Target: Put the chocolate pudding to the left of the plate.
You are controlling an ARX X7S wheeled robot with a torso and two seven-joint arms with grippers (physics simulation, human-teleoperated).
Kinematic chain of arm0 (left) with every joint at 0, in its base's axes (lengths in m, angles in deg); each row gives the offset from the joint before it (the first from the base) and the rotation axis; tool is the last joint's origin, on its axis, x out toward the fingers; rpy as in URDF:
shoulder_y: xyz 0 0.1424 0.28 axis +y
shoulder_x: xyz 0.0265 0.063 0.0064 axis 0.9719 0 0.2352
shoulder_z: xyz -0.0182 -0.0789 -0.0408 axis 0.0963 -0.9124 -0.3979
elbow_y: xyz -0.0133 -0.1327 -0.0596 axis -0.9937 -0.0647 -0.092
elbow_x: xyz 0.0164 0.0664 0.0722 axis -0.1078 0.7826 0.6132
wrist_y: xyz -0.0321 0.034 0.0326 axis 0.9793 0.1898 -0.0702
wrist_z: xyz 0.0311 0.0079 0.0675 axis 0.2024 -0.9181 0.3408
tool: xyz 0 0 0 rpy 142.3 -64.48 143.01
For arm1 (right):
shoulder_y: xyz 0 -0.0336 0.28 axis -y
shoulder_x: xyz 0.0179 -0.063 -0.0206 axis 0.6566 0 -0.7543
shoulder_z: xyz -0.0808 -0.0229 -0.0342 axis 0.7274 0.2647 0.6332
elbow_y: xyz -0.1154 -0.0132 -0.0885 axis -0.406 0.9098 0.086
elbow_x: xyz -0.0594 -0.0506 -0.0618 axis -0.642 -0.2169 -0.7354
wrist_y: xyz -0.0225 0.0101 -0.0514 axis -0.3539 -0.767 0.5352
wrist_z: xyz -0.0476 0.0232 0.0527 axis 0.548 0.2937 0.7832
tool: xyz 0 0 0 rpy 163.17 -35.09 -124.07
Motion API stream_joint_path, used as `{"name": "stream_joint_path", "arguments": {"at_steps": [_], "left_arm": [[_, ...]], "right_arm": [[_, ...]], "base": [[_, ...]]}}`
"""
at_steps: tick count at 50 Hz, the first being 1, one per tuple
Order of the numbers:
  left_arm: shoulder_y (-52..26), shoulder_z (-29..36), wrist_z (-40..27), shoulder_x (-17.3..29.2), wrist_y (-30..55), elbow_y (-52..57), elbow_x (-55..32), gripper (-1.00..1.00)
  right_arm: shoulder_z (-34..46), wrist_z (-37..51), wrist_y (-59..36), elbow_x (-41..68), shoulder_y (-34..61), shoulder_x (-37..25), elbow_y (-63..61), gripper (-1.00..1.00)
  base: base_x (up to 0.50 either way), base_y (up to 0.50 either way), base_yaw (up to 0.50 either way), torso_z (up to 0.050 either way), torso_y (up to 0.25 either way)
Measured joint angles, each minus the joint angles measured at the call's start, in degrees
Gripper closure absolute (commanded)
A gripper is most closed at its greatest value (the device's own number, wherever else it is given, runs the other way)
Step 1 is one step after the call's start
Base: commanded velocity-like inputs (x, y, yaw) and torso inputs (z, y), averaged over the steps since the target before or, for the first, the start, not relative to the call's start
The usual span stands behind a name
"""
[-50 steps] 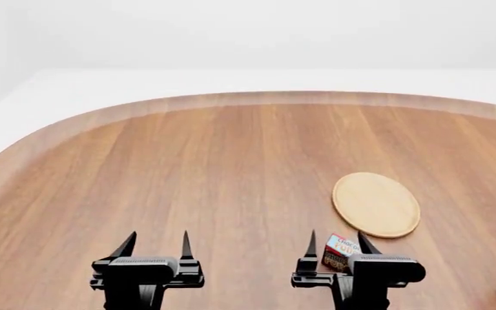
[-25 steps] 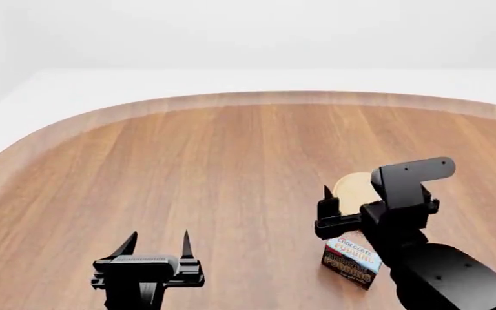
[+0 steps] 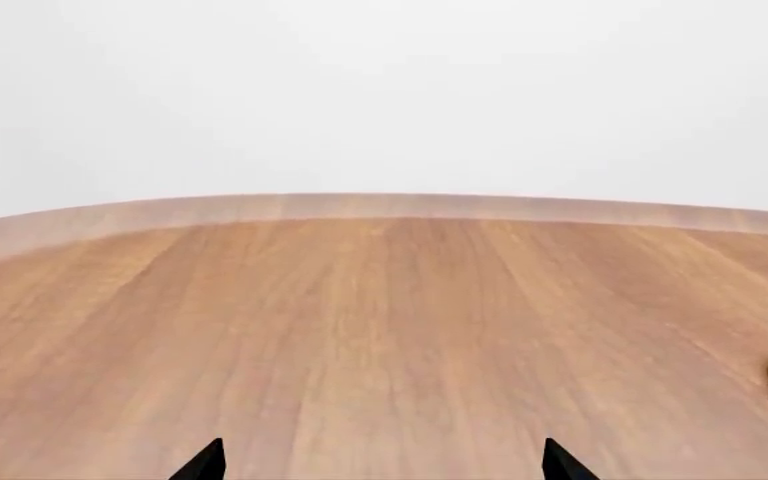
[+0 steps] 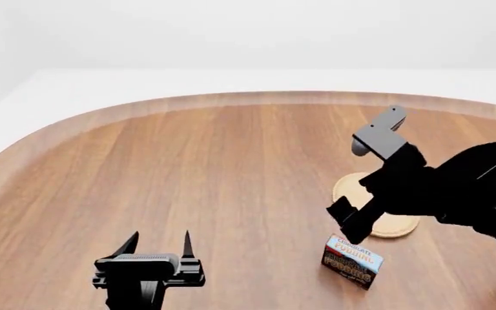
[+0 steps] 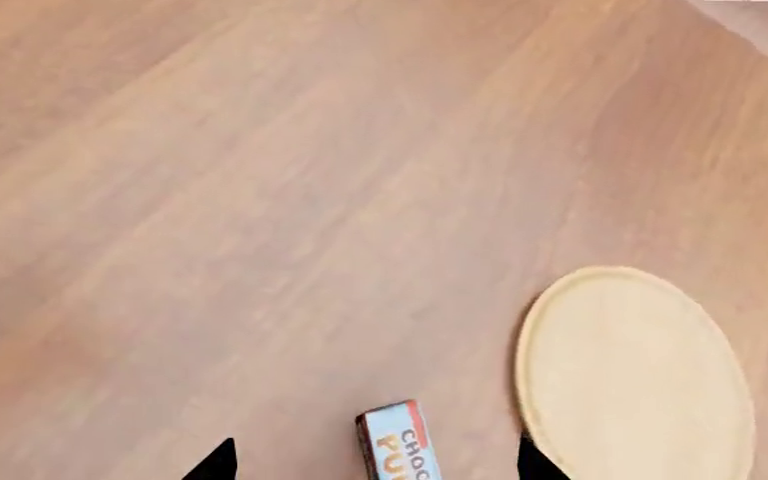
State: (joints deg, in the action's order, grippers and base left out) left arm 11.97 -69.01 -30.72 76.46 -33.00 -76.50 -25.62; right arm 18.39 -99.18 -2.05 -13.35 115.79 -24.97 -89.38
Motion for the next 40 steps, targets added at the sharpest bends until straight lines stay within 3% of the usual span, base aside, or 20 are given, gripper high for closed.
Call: {"name": "stream_joint_path", "arguments": {"at_steps": [17,40], "left_arm": [[0.0,0.5,-0.6,0.3,-0.2,-0.1,-0.3,-1.00],[0.3,0.9,-1.6,1.1,0.9,1.6,-1.1,-1.00]], "right_arm": [[23.9,-18.5,3.3,-5.1,13.8,-2.6,10.6,-1.00],[38.5,-29.6,11.3,-11.7,16.6,2.3,26.0,-1.00]], "base": [[0.00,0.00,0.00,0.000,0.000],[0.00,0.00,0.00,0.000,0.000]]}}
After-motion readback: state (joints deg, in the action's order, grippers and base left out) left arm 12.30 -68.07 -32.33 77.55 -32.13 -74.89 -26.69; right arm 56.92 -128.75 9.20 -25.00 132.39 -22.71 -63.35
